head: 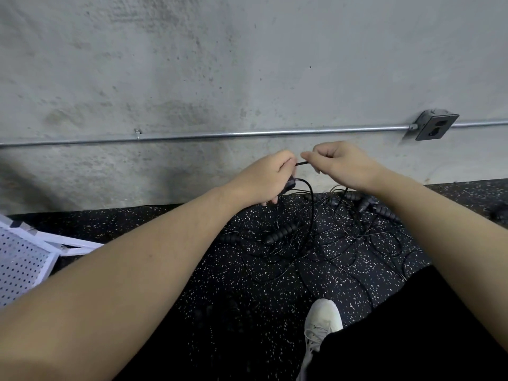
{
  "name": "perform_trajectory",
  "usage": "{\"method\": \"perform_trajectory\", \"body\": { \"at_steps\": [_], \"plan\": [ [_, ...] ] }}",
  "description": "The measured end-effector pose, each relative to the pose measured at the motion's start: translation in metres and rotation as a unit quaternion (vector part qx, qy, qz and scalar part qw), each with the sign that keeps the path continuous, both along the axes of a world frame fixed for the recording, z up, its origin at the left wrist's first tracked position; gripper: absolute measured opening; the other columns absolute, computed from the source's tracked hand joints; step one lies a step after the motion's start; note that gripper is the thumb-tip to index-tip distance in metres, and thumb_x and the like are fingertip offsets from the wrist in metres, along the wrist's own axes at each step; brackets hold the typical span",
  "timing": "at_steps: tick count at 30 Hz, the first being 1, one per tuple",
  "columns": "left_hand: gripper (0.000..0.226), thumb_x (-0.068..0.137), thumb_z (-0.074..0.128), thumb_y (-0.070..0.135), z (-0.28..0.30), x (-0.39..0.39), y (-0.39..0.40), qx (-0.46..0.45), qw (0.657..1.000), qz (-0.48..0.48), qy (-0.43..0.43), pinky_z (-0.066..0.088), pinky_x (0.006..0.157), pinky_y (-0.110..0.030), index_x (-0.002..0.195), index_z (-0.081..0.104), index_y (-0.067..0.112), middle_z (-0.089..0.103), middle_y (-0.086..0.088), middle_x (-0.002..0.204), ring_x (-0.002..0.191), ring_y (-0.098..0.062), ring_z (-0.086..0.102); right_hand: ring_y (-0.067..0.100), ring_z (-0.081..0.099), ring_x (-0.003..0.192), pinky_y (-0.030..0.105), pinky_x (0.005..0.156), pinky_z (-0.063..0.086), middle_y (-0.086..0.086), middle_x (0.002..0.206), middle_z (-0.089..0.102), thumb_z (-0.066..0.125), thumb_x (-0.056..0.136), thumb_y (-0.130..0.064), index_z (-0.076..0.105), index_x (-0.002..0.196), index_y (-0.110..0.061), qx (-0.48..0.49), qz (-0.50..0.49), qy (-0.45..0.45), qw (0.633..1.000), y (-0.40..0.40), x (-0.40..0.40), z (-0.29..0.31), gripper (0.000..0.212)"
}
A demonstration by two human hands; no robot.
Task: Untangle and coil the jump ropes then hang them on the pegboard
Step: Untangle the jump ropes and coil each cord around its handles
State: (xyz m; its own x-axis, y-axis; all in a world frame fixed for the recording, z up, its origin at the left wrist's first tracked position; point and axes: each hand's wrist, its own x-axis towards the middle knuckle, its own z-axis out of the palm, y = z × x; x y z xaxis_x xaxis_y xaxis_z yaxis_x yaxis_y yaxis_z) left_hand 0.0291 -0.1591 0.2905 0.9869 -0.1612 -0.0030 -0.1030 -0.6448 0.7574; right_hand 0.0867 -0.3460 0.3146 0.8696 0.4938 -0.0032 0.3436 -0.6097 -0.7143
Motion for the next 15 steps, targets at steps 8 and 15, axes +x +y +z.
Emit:
{"method": "perform_trajectory", "body": {
  "at_steps": [8, 15],
  "plan": [
    [0.026, 0.112, 0.024, 0.031, 0.011, 0.009, 0.02, -0.035, 0.996, 0.085, -0.005, 0.039, 0.038, -0.018, 0.106, 0.043, 0.016, 0.057, -0.014, 0.089, 0.039, -0.002, 0.053, 0.018, 0.055, 0.064, 0.031, 0.073, 0.047, 0.006, 0.063, 0.058, 0.029, 0.105, -0.059, 0.064, 0.084, -0.012, 0.009, 0.003, 0.121, 0.993, -0.024, 0.005, -0.007, 0.062],
    [0.017, 0.109, 0.028, 0.027, -0.004, 0.017, 0.044, 0.017, 0.986, 0.117, 0.114, 0.04, 0.036, -0.024, 0.112, 0.041, 0.016, 0.062, -0.012, 0.093, 0.044, -0.012, 0.056, 0.016, 0.047, 0.06, 0.028, 0.061, 0.039, -0.004, 0.062, 0.048, 0.04, 0.103, -0.056, 0.053, 0.076, -0.016, -0.079, -0.029, 0.12, 0.989, -0.057, 0.015, -0.015, 0.049]
  ]
}}
